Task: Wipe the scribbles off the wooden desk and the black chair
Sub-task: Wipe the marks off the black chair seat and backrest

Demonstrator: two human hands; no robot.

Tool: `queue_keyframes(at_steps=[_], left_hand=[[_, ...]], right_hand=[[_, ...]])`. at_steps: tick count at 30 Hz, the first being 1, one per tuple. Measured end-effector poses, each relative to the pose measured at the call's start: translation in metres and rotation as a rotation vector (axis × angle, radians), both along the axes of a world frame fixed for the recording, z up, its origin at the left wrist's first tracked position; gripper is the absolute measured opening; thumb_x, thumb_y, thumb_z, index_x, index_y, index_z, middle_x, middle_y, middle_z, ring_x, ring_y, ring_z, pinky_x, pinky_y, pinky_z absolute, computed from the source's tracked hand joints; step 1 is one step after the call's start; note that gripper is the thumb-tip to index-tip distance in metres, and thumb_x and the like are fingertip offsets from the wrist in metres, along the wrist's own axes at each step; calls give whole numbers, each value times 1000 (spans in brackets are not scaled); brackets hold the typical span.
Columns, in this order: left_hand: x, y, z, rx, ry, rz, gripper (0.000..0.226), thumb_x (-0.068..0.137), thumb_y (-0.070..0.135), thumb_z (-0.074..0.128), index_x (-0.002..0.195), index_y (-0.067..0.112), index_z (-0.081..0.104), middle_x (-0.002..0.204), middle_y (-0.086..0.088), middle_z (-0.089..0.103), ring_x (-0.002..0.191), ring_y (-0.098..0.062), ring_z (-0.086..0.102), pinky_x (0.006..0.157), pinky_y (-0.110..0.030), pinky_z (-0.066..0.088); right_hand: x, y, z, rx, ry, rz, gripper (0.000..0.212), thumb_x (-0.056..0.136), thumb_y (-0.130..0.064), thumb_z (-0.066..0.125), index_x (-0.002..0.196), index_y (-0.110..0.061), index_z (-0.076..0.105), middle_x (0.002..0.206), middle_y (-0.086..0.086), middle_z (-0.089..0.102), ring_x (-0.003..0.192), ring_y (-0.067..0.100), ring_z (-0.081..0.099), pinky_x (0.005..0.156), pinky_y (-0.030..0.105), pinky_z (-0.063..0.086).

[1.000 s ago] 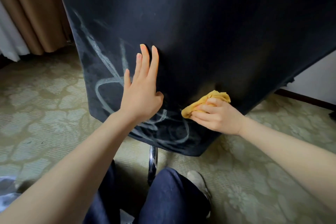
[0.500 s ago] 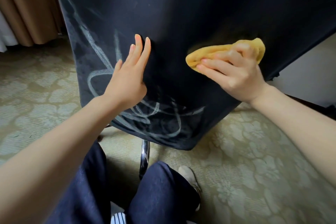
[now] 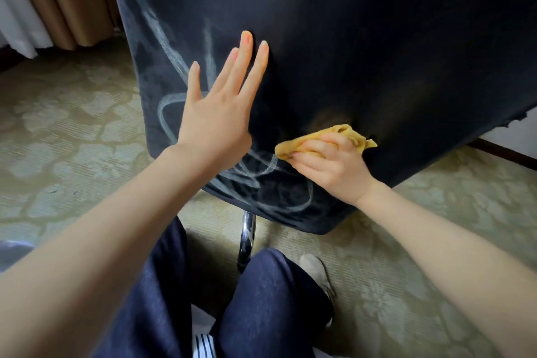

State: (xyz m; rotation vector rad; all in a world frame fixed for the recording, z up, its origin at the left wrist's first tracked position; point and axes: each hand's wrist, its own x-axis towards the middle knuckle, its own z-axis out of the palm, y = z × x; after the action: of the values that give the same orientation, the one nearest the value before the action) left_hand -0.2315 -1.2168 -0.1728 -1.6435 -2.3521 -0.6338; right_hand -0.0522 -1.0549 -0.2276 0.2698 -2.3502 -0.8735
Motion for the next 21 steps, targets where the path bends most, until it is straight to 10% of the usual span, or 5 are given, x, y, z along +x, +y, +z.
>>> queue_keyframes(at_steps=[10, 21], left_hand=[[7, 0, 5, -37, -32, 27, 100, 76, -6, 44, 147, 19, -20, 156, -2, -24, 146, -18, -9, 114, -54, 1], [-2, -8, 13, -80, 57, -18, 101, 77, -4, 50, 148, 19, -18, 157, -1, -21, 147, -17, -3, 113, -55, -1]], right_hand=[[87, 20, 1, 146, -590, -97, 43, 95, 1, 35, 80, -12, 74, 83, 0, 69, 79, 19, 66, 88, 33, 39], [38, 1, 122, 283, -56, -1, 12, 86, -7, 70, 89, -17, 77, 89, -4, 73, 89, 18, 54, 81, 34, 38]])
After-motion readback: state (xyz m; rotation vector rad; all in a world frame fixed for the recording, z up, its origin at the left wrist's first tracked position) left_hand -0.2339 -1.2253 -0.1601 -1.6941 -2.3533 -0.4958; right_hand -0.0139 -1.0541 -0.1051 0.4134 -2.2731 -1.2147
